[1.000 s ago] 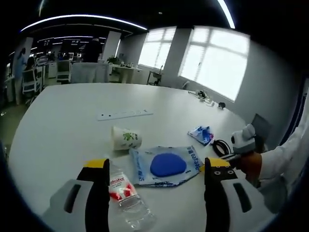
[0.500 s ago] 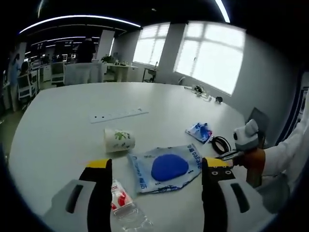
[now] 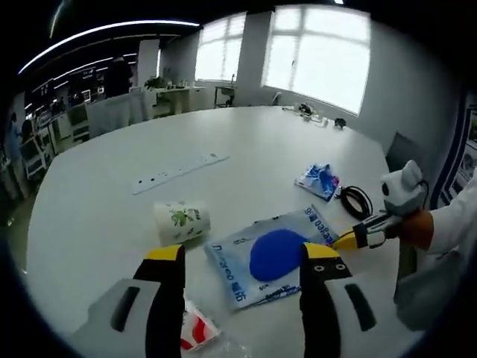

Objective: Arrange the tabletop items into an orderly group along one side of the table until the central work area is clear of visible clutter.

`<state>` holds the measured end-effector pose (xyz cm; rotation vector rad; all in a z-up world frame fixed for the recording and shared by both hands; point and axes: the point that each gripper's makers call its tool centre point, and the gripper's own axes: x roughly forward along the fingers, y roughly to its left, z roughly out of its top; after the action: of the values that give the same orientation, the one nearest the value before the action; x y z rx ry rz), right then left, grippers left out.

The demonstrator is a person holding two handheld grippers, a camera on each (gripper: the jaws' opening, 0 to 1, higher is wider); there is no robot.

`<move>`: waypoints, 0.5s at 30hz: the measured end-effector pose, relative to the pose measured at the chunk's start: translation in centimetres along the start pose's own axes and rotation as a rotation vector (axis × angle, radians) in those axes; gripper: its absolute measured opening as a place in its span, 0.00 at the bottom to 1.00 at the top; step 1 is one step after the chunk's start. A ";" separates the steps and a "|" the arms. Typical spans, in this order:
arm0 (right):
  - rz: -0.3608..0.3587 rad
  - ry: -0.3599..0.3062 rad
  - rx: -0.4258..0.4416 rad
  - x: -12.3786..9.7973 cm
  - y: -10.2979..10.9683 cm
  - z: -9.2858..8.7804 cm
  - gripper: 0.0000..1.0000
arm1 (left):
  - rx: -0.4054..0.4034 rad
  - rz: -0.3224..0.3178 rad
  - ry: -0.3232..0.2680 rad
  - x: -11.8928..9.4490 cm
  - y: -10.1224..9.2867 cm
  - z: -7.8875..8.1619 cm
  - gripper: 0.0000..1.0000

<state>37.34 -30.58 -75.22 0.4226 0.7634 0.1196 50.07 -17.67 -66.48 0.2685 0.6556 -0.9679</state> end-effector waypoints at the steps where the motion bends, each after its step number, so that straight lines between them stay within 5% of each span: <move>1: 0.000 0.000 -0.002 0.0 0.0 0.0 0.00 | 0.019 -0.005 0.004 0.5 -0.1 0.2 0.53; 7: 0.003 -0.003 0.004 0.0 -0.1 -0.1 0.00 | 0.019 0.040 0.161 3.3 0.9 -1.7 0.40; 8: 0.004 -0.004 0.003 0.0 -0.1 -0.1 0.00 | 0.019 0.031 0.147 3.7 0.8 -1.4 0.37; 10: 0.005 -0.004 0.004 0.0 -0.2 -0.1 0.00 | -0.008 0.047 0.234 4.1 1.1 -2.7 0.33; 11: 0.005 -0.004 0.005 0.1 -0.2 -0.1 0.00 | 0.004 0.048 0.215 4.7 1.2 -2.4 0.32; 15: 0.008 -0.006 0.011 0.1 -0.2 -0.2 0.00 | 0.013 0.067 0.293 5.4 1.6 -3.6 0.31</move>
<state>37.25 -30.71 -75.53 0.4365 0.7572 0.1214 52.07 -18.64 -72.75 0.4465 0.9024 -0.8764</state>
